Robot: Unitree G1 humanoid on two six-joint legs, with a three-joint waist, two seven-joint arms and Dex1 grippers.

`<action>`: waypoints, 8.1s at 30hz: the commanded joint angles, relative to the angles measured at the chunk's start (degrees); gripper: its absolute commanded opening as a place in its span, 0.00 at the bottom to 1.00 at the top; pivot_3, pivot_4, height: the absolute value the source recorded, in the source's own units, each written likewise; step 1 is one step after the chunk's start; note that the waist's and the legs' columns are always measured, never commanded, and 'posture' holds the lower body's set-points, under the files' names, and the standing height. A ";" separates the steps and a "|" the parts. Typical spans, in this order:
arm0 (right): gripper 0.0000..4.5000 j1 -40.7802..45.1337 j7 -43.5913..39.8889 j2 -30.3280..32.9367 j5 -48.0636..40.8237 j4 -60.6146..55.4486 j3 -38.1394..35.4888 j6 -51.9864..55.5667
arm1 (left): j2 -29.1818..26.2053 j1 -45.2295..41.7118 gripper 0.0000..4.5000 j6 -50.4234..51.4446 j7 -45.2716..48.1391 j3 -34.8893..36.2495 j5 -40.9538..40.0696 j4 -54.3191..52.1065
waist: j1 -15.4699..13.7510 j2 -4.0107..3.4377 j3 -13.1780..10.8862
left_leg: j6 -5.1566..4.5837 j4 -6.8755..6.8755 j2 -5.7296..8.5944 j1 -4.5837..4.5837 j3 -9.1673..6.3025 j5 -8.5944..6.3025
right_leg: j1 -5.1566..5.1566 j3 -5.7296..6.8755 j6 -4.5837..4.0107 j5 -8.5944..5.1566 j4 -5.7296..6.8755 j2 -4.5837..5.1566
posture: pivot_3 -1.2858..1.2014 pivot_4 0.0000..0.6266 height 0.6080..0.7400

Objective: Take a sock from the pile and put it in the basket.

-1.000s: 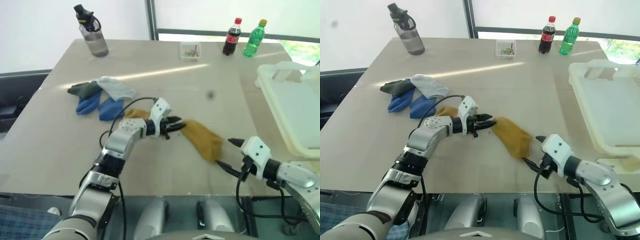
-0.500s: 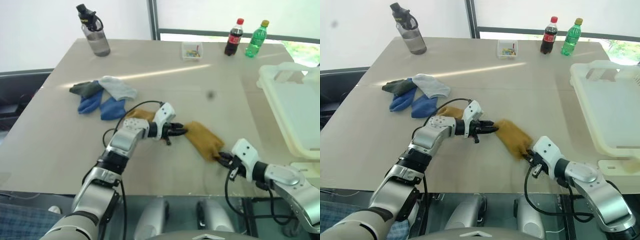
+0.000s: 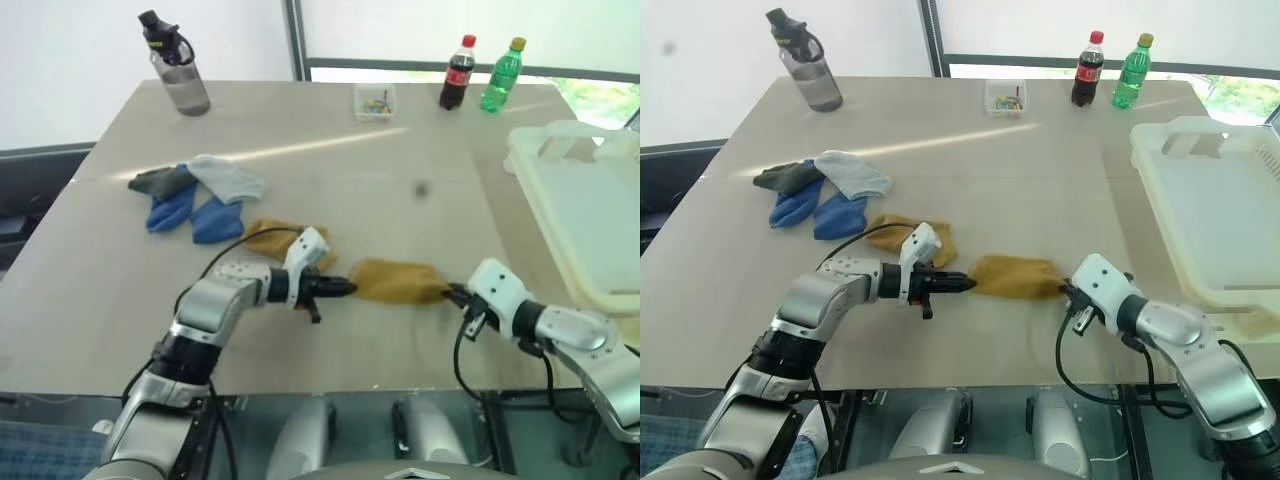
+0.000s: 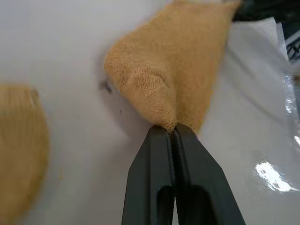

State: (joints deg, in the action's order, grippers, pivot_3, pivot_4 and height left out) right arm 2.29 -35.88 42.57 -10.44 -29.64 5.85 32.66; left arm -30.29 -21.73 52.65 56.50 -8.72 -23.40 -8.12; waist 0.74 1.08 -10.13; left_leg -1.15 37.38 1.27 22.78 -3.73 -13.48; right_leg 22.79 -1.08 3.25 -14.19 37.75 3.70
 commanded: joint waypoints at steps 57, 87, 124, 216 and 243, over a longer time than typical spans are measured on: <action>0.85 2.90 -9.37 -2.16 -26.94 -6.87 -15.28 -0.35 | -6.51 5.74 0.72 -42.61 -14.37 -3.30 21.19 6.46 | -1.53 -0.03 0.01 | 0.00 -0.08 0.06 0.03 0.06 0.00 | -0.02 0.05 -0.02 0.01 -0.14 0.25 | 0.52 0.24 1.00; 0.85 1.06 -10.64 -2.30 -23.29 -5.51 -14.42 -4.91 | 10.52 -1.27 0.02 -15.09 -21.79 2.53 -0.24 -13.46 | -1.25 0.01 -0.02 | 0.00 -0.04 0.10 0.08 0.03 0.00 | 0.00 0.07 0.01 0.02 -0.08 0.16 | 0.52 0.24 1.00; 0.85 -0.76 -8.15 -3.08 -20.30 -7.54 -10.57 -5.23 | 19.19 -1.48 0.52 4.05 -23.12 -0.05 -15.21 -14.48 | -1.40 0.01 -0.02 | 0.00 -0.02 0.08 0.07 0.02 0.00 | -0.01 -0.01 -0.01 0.00 -0.09 0.03 | 0.52 0.24 1.00; 0.01 -2.27 -9.47 3.79 21.94 9.75 5.06 -38.76 | 19.80 -7.66 0.00 21.12 -32.64 20.92 -22.94 10.32 | -1.27 0.06 0.00 | 0.27 -0.01 0.13 -0.02 0.05 0.15 | -0.02 -0.01 0.00 0.01 -0.06 0.12 | 0.52 0.24 1.00; 0.01 1.09 -2.76 3.51 21.64 10.97 -4.95 -44.28 | 16.49 4.04 0.00 19.07 -30.71 22.26 -39.03 -9.38 | -1.42 0.06 -0.02 | 0.15 -0.02 0.13 0.02 0.06 0.07 | -0.02 -0.01 -0.02 0.01 -0.08 0.18 | 0.52 0.24 1.00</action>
State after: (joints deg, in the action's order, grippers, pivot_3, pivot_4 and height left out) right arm 3.34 -38.84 45.64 12.47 -17.71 3.23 -10.64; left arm -13.96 -18.14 72.12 26.60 13.81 -61.01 -14.81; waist -0.68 1.14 -10.15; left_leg -1.00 37.35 1.40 22.80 -3.67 -13.40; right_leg 22.78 -1.10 3.23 -14.18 37.67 3.89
